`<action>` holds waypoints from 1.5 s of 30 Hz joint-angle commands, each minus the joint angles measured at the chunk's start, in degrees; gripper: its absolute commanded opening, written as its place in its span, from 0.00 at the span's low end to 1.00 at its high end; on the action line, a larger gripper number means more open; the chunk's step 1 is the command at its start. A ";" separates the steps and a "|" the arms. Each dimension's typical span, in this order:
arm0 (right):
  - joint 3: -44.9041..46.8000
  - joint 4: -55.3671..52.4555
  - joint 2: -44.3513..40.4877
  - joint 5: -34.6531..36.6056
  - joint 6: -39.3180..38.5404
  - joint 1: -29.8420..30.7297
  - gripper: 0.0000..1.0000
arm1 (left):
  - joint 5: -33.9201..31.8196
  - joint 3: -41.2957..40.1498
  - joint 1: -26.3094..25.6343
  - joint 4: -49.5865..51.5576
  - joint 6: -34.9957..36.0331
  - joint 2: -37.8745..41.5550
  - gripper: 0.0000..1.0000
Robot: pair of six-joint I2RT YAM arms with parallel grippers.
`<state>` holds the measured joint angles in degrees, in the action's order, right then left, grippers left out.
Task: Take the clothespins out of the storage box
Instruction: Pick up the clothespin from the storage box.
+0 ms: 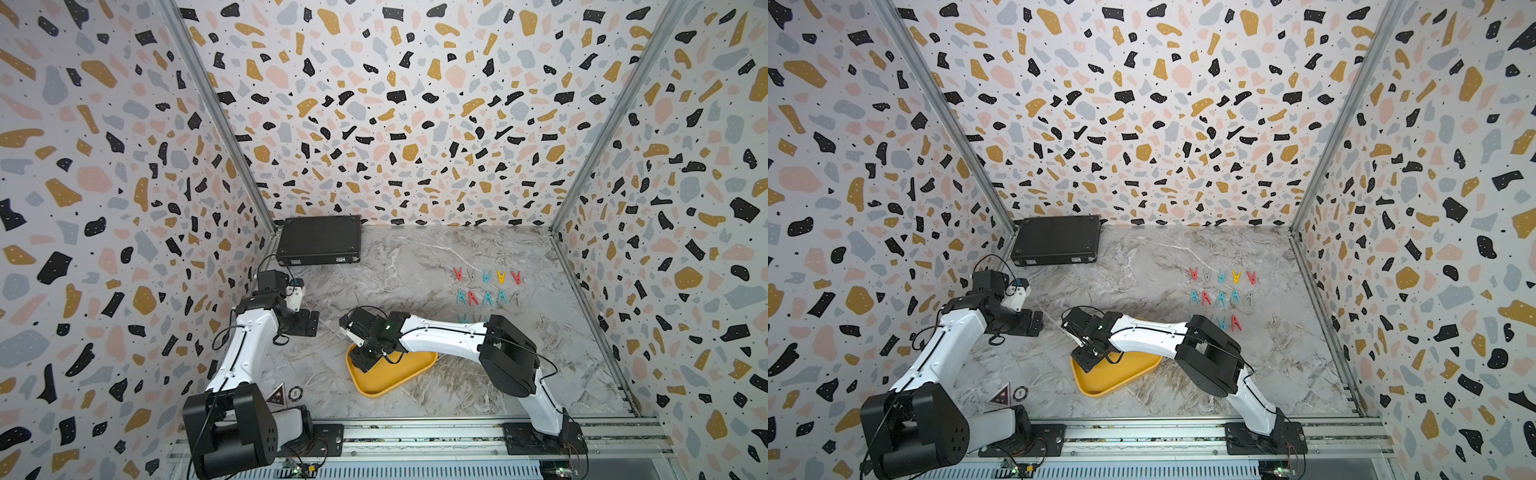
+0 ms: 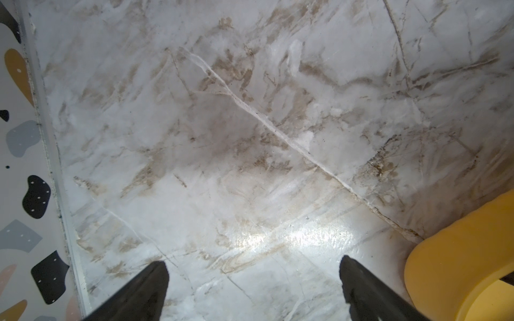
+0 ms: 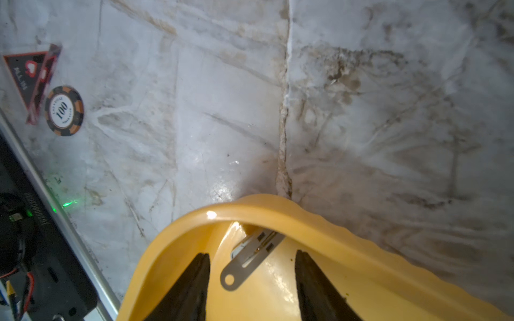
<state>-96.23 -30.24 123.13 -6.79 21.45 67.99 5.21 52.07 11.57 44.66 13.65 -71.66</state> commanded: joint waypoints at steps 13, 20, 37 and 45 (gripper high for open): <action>2.46 -3.41 -1.95 3.97 2.18 -0.15 0.42 | 0.28 -0.04 0.20 -0.67 -0.59 1.55 1.00; 3.39 -2.55 -2.32 2.72 2.19 -0.35 0.34 | 0.08 -0.09 0.22 -0.63 -0.59 1.61 1.00; 6.44 -1.36 -8.59 2.85 0.48 -0.40 0.12 | 1.10 -0.13 0.21 -0.38 -0.32 1.24 1.00; 10.13 -1.24 -15.94 1.69 0.64 -1.42 0.10 | 2.52 -0.22 0.25 -0.07 -0.12 1.13 1.00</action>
<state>-87.61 -31.18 112.36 -4.29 22.09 67.24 6.37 52.07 11.57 44.71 13.67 -71.09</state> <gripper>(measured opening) 0.155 0.999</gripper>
